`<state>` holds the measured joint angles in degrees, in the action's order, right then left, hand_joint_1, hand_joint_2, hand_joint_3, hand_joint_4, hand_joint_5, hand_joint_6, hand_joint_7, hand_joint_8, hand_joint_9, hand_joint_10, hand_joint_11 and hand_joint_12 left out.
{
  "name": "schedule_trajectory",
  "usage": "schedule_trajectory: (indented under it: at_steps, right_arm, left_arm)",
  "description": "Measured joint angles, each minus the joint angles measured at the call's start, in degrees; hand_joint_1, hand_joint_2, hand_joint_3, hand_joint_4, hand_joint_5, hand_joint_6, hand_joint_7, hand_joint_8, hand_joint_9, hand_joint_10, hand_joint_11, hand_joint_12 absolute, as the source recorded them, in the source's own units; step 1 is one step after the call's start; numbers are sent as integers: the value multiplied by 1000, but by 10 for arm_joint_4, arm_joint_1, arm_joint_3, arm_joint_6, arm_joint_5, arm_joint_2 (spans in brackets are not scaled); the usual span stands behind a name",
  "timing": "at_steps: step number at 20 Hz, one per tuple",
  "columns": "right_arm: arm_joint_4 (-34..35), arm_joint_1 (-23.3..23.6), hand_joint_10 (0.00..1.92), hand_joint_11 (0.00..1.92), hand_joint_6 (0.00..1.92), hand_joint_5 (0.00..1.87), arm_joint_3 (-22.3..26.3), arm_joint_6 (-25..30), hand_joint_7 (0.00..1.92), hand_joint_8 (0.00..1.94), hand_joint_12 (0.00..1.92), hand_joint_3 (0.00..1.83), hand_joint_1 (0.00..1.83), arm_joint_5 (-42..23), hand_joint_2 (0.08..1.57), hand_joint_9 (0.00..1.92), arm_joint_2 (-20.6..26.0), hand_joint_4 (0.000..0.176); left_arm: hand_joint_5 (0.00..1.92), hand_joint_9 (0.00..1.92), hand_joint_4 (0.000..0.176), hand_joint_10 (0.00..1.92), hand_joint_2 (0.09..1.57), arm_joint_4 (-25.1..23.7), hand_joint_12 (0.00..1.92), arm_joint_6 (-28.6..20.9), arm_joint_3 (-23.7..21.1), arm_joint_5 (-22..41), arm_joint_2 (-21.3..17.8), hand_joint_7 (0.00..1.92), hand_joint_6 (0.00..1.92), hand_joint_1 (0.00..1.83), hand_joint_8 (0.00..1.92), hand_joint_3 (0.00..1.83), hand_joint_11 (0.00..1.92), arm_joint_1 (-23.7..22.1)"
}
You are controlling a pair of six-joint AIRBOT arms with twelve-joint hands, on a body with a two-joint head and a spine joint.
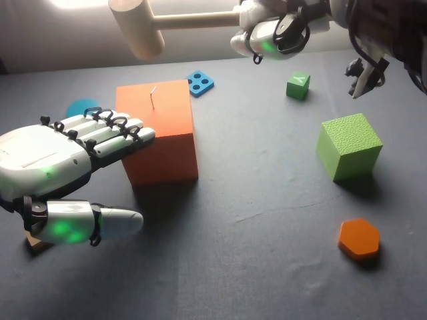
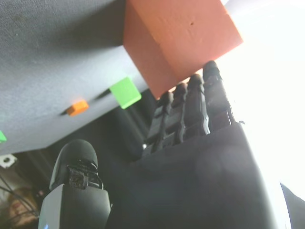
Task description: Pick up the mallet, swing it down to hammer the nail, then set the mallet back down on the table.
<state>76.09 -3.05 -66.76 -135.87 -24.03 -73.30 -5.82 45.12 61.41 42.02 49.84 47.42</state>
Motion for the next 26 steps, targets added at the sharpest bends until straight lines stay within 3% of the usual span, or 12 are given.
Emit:
schedule_trajectory:
  at_steps: [6, 13, 18, 22, 24, 26]
  right_arm:
    - [-3, -9, 1921, 1812, 1921, 1348, 0, -1, 1573, 1941, 1921, 1, 702, -3, 1559, 1681, -5, 176]
    - [2, -108, 1921, 1797, 1921, 1346, -10, 12, 1566, 1941, 1921, 4, 679, -10, 1568, 1673, -7, 176]
    - [6, -96, 1921, 1796, 1921, 1326, 10, 7, 1561, 1941, 1921, 0, 657, -6, 1559, 1669, 13, 176]
    - [-1, -71, 1921, 1818, 1921, 1317, 40, 6, 1578, 1941, 1921, 5, 634, 17, 1571, 1695, 57, 176]
    - [-6, -69, 1921, 1804, 1921, 1298, 56, -20, 1558, 1941, 1921, 1, 634, 43, 1564, 1677, 79, 176]
    - [-62, -75, 1921, 1809, 1921, 1285, 68, -21, 1560, 1941, 1921, 3, 638, 69, 1567, 1681, 91, 176]
  left_arm:
    - [0, 0, 0, 0, 1165, 0, 0, 0, 0, 0, 0, 0, 0, 0, 0, 0, 0, 0]
    - [0, 0, 0, 0, 1171, 0, 0, 0, 0, 0, 0, 0, 0, 0, 0, 0, 0, 0]
    - [11, 0, 0, 0, 1177, -1, 0, 0, 0, 0, 0, 0, 5, 0, 0, 3, 0, 0]
    - [10, 0, 0, 0, 1183, 0, 0, 0, 0, 0, 0, 0, 2, 0, 0, 4, 0, 0]
    - [19, 0, 0, 0, 1193, 0, 0, 0, 0, 0, 0, 0, 6, 0, 0, 8, 0, 0]
    - [21, 0, 0, 0, 1193, 0, 0, 0, 0, 0, 0, 0, 6, 0, 0, 7, 0, 0]
